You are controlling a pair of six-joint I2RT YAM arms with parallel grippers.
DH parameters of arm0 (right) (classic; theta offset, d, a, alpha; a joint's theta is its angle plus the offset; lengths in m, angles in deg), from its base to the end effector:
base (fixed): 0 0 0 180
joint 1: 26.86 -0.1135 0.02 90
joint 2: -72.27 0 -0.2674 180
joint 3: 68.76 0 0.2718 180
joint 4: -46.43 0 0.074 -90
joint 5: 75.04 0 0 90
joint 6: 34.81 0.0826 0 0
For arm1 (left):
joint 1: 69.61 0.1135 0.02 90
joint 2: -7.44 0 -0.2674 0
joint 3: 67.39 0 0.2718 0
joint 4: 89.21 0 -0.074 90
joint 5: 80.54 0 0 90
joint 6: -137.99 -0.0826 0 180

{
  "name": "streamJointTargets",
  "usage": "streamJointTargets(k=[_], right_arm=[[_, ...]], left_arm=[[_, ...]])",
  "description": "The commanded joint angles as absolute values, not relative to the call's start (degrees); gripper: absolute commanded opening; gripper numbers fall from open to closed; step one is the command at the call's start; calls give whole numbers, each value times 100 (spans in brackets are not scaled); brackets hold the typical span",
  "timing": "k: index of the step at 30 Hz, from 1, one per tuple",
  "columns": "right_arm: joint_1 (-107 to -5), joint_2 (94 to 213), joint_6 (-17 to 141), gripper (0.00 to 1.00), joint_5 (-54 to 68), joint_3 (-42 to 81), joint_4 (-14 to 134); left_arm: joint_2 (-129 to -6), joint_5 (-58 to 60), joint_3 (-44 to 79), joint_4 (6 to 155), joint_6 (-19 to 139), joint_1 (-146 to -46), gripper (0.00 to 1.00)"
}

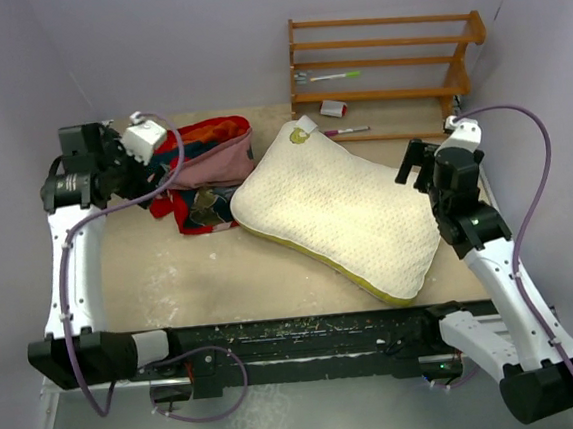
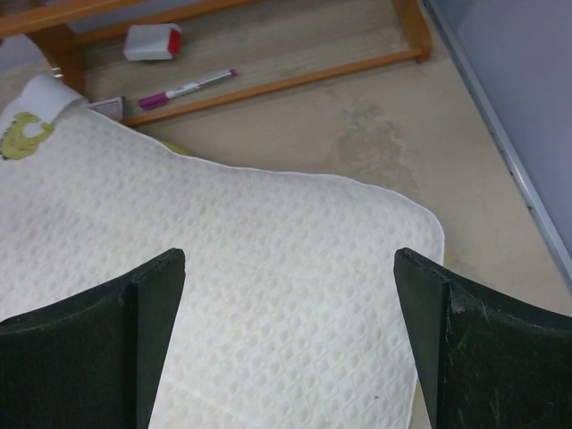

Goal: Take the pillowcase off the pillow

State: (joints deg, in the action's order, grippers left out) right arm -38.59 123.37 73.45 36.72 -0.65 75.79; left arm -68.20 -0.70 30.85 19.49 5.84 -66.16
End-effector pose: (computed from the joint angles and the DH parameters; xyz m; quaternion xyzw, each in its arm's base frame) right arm 0.2600 0.0227 0.3689 0.1617 0.7571 0.0173 0.6328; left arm 0.3074 0.0039 0.3603 0.3383 0.8691 0.0597 0.3559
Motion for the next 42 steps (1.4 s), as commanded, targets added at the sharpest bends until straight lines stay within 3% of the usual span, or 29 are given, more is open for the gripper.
streamJointTargets(k=[1,8,13,18,21,25,27,31,34,38,42], right_arm=[[-3880,12173,7171,100,4798,-489,7425],[-3881,11704,7025,100,5627,-1638,6441],[-3881,11249,7584,100,6290,-2408,6103],[-3881,10207,7533,100,6100,-3564,5186],[-3881,10475,7803,100,6669,-3520,5213],[-3881,10823,7697,100,6472,-3520,5222],[-3881,10765,6911,100,5956,-3747,4729],[-3881,9776,5925,100,4621,-4329,4230],[-3881,9046,6138,100,5093,-4722,4284],[-3882,9159,6197,100,5230,-4951,3991],[-3881,9149,5687,100,3401,-5318,3619]], left_arm=[[-6088,-1522,2305,3718,2841,-6184,100],[-4683,-1487,-959,6490,3916,-6170,100],[-4565,-1331,-2239,7311,3921,-6162,100],[-3823,-1563,-3537,8616,4215,-6135,99],[-3344,-1820,-4448,9326,4143,-6134,99],[-2647,-1462,-4726,9217,4270,-6134,99],[-2317,-1035,-4838,9184,4458,-6134,100],[-2136,-571,-4895,9122,4647,-6139,99],[-2267,-712,-4917,9213,4537,-6134,99],[-2176,-742,-4986,9220,4526,-6135,99],[-1718,-842,-5209,9187,4524,-6134,99]])
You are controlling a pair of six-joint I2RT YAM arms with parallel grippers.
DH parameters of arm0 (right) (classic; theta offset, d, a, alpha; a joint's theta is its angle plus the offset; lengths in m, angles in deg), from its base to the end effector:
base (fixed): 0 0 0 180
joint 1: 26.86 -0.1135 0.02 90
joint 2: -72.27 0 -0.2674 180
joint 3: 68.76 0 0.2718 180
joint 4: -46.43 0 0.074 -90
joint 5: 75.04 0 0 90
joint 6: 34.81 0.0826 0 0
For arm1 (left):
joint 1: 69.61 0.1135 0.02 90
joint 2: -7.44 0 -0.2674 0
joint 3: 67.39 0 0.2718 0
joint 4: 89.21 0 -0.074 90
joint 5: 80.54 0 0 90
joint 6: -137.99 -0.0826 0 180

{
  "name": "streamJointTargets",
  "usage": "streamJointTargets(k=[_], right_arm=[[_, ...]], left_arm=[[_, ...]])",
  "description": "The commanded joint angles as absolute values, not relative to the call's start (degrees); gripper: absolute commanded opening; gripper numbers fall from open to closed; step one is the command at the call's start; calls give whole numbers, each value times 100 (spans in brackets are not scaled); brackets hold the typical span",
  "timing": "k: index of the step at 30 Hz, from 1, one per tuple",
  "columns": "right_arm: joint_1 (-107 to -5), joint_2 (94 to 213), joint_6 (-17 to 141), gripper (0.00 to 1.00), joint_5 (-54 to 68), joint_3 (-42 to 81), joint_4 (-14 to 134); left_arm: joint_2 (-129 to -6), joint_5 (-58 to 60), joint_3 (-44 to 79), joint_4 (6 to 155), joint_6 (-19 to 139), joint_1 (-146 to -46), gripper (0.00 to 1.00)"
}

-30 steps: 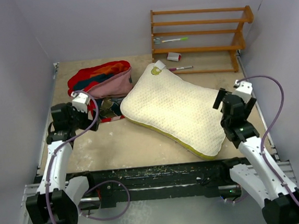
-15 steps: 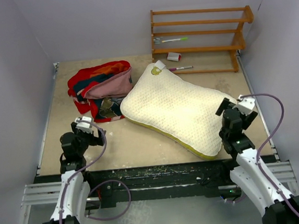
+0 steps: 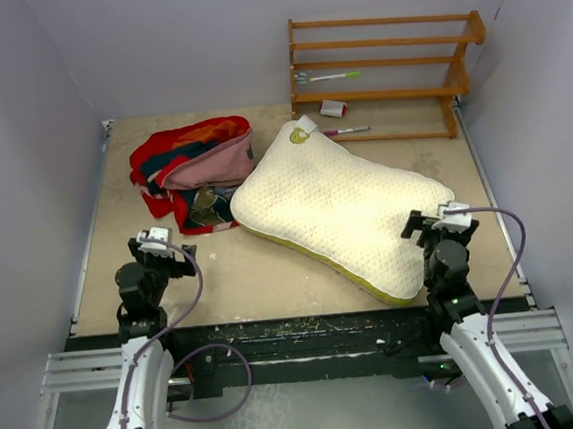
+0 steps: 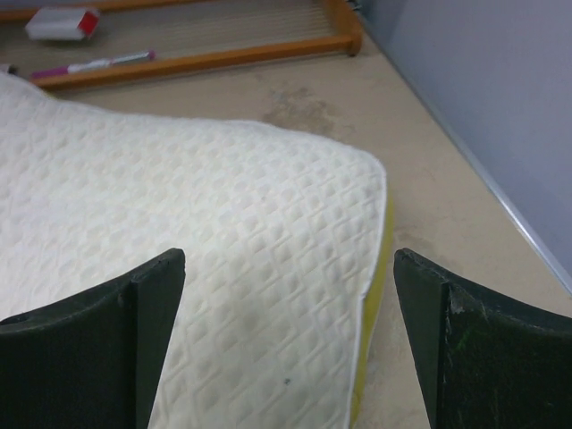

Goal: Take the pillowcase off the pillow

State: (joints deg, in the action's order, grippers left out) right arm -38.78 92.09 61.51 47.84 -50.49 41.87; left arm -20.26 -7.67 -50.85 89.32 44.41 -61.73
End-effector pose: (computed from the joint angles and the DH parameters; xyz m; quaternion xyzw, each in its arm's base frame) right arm 0.1886 -0.0060 0.2043 0.1728 0.6694 -0.0820 0.7179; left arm 0.2006 0.0032 0.1518 0.0641 0.7748 -0.0540 0.6266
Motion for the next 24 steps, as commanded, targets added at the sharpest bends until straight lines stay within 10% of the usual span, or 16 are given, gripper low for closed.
streamJointTargets(k=[1,24], right_arm=[[-3881,8967,5637,100,3456,-5438,3570],[-3881,8818,5817,100,3739,-5440,3690]], left_arm=[[-1766,-850,-5181,9182,4522,-6134,99],[-1946,-794,-5159,9254,4517,-6143,99]])
